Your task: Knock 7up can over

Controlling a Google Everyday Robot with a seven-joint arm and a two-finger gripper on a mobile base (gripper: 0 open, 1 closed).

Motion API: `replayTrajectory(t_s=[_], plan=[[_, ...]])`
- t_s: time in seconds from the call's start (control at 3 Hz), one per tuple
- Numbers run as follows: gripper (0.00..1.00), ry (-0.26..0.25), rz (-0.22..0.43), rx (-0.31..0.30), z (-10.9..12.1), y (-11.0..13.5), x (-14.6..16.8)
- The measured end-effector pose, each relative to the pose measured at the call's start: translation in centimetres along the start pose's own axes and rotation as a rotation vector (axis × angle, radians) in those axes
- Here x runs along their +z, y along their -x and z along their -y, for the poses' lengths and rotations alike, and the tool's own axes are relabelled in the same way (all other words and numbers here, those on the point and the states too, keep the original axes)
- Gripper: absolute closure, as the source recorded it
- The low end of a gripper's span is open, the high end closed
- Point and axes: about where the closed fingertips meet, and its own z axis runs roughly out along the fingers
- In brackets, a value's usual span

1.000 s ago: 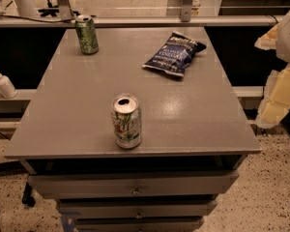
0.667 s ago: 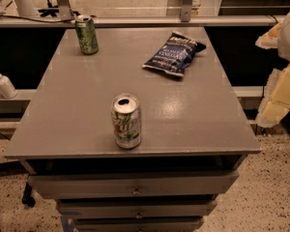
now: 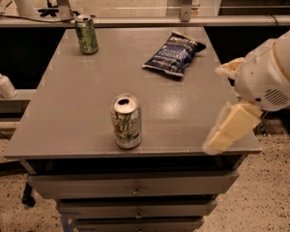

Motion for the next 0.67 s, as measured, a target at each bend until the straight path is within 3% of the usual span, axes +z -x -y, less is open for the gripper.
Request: replayTrajectory(t_s=[0.33,0.67], plan=[[0.00,0.052,0.170,0.006,-2.4,2.1,5.7],[0.00,0.079,0.365,0.028,-3.1,5.8,9.9]])
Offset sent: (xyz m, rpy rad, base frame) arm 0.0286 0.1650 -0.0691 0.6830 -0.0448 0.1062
